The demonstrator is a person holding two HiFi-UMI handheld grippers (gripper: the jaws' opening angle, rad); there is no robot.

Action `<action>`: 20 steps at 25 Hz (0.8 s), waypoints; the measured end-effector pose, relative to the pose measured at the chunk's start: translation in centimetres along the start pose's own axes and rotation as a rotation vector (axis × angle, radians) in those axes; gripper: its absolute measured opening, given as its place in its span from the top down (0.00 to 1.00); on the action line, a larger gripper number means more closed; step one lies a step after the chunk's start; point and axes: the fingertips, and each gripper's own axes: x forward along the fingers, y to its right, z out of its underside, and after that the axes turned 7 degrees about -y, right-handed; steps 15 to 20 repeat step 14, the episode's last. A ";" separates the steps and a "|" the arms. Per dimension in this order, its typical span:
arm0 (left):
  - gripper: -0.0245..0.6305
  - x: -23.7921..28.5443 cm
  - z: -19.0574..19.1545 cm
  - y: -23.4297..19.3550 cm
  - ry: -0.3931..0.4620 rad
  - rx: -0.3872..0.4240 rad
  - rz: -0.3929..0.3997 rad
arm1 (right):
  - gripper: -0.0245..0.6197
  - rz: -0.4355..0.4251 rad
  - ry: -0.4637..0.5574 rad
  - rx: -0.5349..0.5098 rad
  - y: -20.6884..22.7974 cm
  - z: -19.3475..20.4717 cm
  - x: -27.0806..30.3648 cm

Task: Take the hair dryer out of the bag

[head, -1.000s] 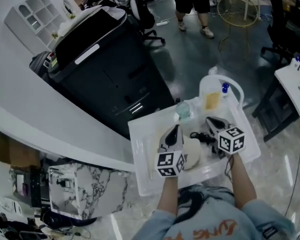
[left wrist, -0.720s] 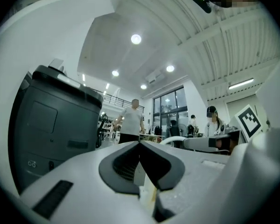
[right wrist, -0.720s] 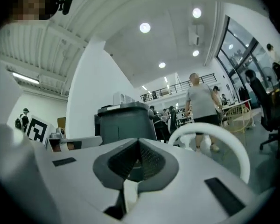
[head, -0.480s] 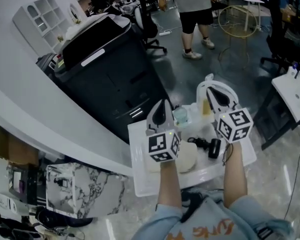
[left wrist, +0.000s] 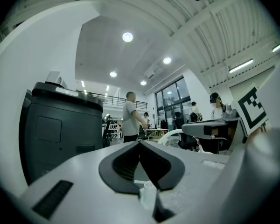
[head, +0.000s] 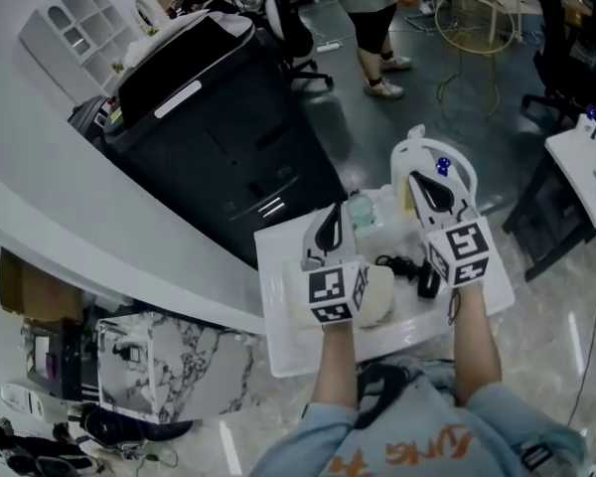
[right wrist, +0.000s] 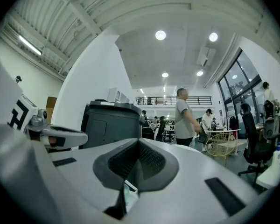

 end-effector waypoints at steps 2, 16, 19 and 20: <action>0.96 0.3 0.2 0.4 -0.004 -0.006 0.012 | 0.96 0.000 0.000 -0.022 -0.2 0.2 -0.1; 0.96 1.4 0.8 2.7 -0.018 -0.013 0.065 | 0.96 0.068 -0.044 -0.054 1.2 0.3 -2.0; 0.96 1.4 0.8 2.7 -0.018 -0.013 0.065 | 0.96 0.068 -0.044 -0.054 1.2 0.3 -2.0; 0.96 1.4 0.8 2.7 -0.018 -0.013 0.065 | 0.96 0.068 -0.044 -0.054 1.2 0.3 -2.0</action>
